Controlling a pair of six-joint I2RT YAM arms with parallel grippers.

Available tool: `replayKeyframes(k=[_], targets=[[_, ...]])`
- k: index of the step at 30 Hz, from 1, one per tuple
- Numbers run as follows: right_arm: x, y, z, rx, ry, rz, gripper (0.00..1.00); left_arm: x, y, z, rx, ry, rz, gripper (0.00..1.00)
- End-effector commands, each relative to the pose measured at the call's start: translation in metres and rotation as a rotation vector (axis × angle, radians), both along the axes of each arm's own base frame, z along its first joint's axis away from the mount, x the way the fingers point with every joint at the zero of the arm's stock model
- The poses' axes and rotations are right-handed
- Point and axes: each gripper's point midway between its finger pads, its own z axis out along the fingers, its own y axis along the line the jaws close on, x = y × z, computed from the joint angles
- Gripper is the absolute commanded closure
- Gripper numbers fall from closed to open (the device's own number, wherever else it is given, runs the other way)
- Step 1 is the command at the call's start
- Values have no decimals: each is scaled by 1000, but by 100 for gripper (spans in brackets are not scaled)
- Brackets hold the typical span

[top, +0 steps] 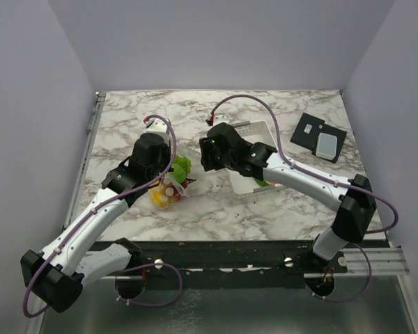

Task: Place the food in the zip-top bag and seal the zipper
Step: Adjust the zipper food storage bag at the center of the board, then pick up the fake vegetable from the bin.

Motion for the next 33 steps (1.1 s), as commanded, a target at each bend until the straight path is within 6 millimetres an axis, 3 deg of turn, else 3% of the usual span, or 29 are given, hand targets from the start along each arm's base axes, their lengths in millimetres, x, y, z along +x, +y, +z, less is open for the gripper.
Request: replayKeyframes(k=[1, 8, 16, 23, 33], targets=[[6, -27, 39, 17, -104, -78, 44, -2, -2, 5, -15, -26, -19, 100], [10, -63, 52, -53, -161, -145, 39, -3, -2, 6, -19, -29, -23, 100], [30, -111, 33, -145, -110, -227, 36, -5, -6, 6, -37, -27, -41, 100], [46, -149, 0, -239, -27, -283, 32, -7, -10, 7, -51, -24, -61, 100], [67, -167, -57, -379, 72, -255, 28, -9, -10, 10, -61, -32, -66, 100]])
